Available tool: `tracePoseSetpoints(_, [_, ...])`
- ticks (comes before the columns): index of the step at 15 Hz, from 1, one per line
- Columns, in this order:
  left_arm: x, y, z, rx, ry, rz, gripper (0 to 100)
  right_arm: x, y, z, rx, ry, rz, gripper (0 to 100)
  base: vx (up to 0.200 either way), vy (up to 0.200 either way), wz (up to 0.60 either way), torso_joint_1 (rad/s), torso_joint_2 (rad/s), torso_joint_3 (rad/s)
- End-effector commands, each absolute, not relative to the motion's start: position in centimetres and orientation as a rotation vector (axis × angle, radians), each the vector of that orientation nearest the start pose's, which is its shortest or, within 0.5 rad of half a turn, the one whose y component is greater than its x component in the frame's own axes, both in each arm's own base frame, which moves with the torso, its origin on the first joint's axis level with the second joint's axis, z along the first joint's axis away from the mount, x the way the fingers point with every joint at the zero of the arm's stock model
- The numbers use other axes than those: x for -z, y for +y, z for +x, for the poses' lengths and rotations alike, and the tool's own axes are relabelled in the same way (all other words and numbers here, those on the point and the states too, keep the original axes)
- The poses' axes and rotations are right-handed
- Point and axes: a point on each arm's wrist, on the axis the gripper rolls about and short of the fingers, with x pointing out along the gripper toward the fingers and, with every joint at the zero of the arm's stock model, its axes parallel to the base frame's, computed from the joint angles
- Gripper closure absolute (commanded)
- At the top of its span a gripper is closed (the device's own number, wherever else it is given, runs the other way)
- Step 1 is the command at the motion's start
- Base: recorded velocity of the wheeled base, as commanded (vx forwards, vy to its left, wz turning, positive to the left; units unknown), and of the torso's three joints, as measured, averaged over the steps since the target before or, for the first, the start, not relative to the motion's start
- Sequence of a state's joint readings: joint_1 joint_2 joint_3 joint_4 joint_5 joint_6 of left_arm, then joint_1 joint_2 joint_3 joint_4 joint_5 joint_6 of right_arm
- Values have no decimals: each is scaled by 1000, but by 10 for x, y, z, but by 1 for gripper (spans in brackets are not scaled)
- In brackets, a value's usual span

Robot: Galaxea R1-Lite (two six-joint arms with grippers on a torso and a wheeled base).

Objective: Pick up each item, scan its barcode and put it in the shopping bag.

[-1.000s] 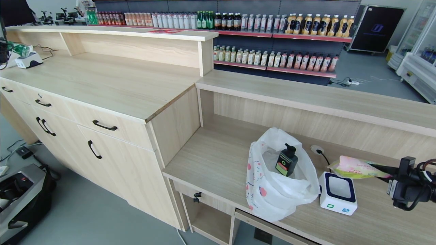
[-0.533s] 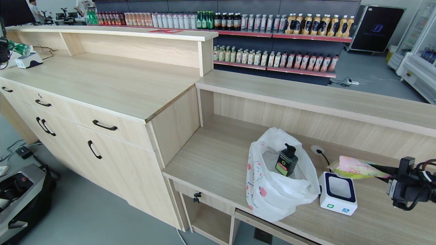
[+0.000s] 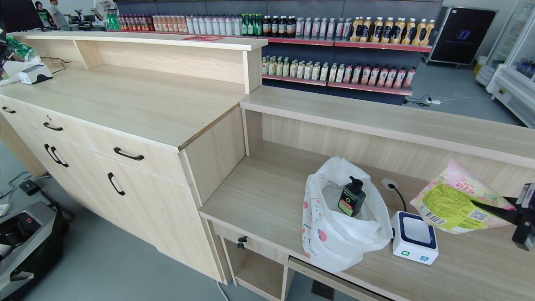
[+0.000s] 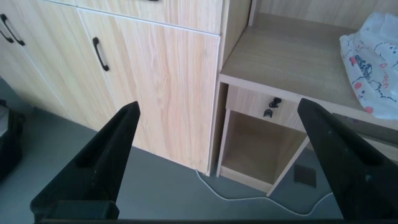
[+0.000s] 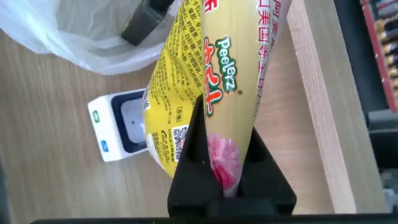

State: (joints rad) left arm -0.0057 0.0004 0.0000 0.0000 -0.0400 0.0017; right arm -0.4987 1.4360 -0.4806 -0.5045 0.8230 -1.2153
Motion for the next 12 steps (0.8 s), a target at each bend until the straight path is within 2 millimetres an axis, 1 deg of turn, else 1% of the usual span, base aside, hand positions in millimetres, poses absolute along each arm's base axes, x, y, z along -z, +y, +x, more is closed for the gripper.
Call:
tracePoseSetpoints(1, [-76, -1, -23, 46, 1, 2, 0, -197, -58, 138, -338, 88, -715, 100, 0, 0, 0, 0, 0, 0])
tracePoseSetpoints(3, [-76, -1, -23, 46, 1, 2, 0, -199, -56, 132, -266, 120, -574, 100, 0, 0, 0, 0, 0, 0])
tracePoseSetpoints(4, [-76, -1, -23, 46, 1, 2, 0, -199, -56, 132, -226, 140, -551, 100, 0, 0, 0, 0, 0, 0])
tracePoseSetpoints(6, [-76, -1, -23, 46, 1, 2, 0, -202, -49, 134, -244, 133, -448, 100, 0, 0, 600, 2, 2, 2])
tracePoseSetpoints(8, [-76, -1, -23, 46, 1, 2, 0, -208, -32, 132, -205, 129, -344, 100, 0, 0, 600, -7, 2, 2])
tracePoseSetpoints(9, [-76, -1, -23, 46, 1, 2, 0, -210, -18, 132, -190, 130, -306, 100, 0, 0, 600, 2, 2, 2])
tracePoseSetpoints(11, [-76, -1, -23, 46, 1, 2, 0, -209, -4, 135, -207, 138, -301, 100, 0, 0, 600, 10, 2, 0])
tracePoseSetpoints(12, [-76, -1, -23, 46, 1, 2, 0, -203, -2, 140, -229, 173, -303, 100, 0, 0, 600, -7, 2, 7])
